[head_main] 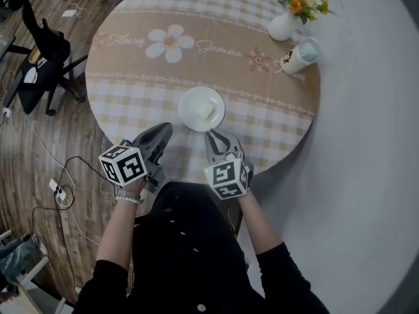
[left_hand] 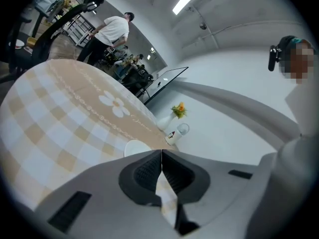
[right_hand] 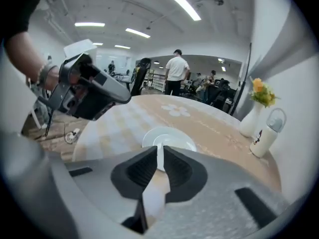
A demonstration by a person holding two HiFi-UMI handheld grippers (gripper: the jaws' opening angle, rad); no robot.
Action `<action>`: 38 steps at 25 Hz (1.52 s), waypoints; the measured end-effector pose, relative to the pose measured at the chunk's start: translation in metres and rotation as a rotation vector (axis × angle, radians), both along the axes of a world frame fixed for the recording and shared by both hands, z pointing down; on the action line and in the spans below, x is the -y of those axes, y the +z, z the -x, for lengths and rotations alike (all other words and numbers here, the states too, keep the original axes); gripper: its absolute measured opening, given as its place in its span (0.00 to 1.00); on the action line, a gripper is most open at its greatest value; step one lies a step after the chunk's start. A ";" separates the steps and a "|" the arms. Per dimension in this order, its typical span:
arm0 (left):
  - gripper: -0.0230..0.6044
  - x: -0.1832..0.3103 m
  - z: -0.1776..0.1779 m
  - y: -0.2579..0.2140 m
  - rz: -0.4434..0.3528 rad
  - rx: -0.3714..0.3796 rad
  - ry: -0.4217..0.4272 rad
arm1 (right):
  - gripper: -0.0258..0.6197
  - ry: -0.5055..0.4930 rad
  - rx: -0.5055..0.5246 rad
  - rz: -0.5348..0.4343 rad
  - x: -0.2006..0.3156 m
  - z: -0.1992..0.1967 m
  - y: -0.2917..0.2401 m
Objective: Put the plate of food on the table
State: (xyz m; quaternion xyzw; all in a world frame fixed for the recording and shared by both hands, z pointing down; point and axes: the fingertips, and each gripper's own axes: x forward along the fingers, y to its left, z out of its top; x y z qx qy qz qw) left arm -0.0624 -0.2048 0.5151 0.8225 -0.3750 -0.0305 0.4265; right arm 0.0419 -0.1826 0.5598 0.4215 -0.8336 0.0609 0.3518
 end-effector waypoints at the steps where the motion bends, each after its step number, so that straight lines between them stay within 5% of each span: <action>1: 0.04 -0.001 0.000 -0.008 -0.022 0.003 0.000 | 0.08 0.036 0.043 -0.007 -0.001 -0.002 -0.009; 7: 0.04 -0.003 0.001 -0.061 -0.152 0.042 -0.003 | 0.05 0.167 0.267 -0.070 -0.005 -0.011 -0.064; 16: 0.04 -0.011 0.000 -0.139 -0.300 0.111 -0.026 | 0.04 0.190 0.392 -0.216 -0.015 -0.020 -0.152; 38: 0.04 -0.032 -0.020 -0.222 -0.573 0.225 0.059 | 0.04 0.159 0.501 -0.397 -0.020 -0.018 -0.260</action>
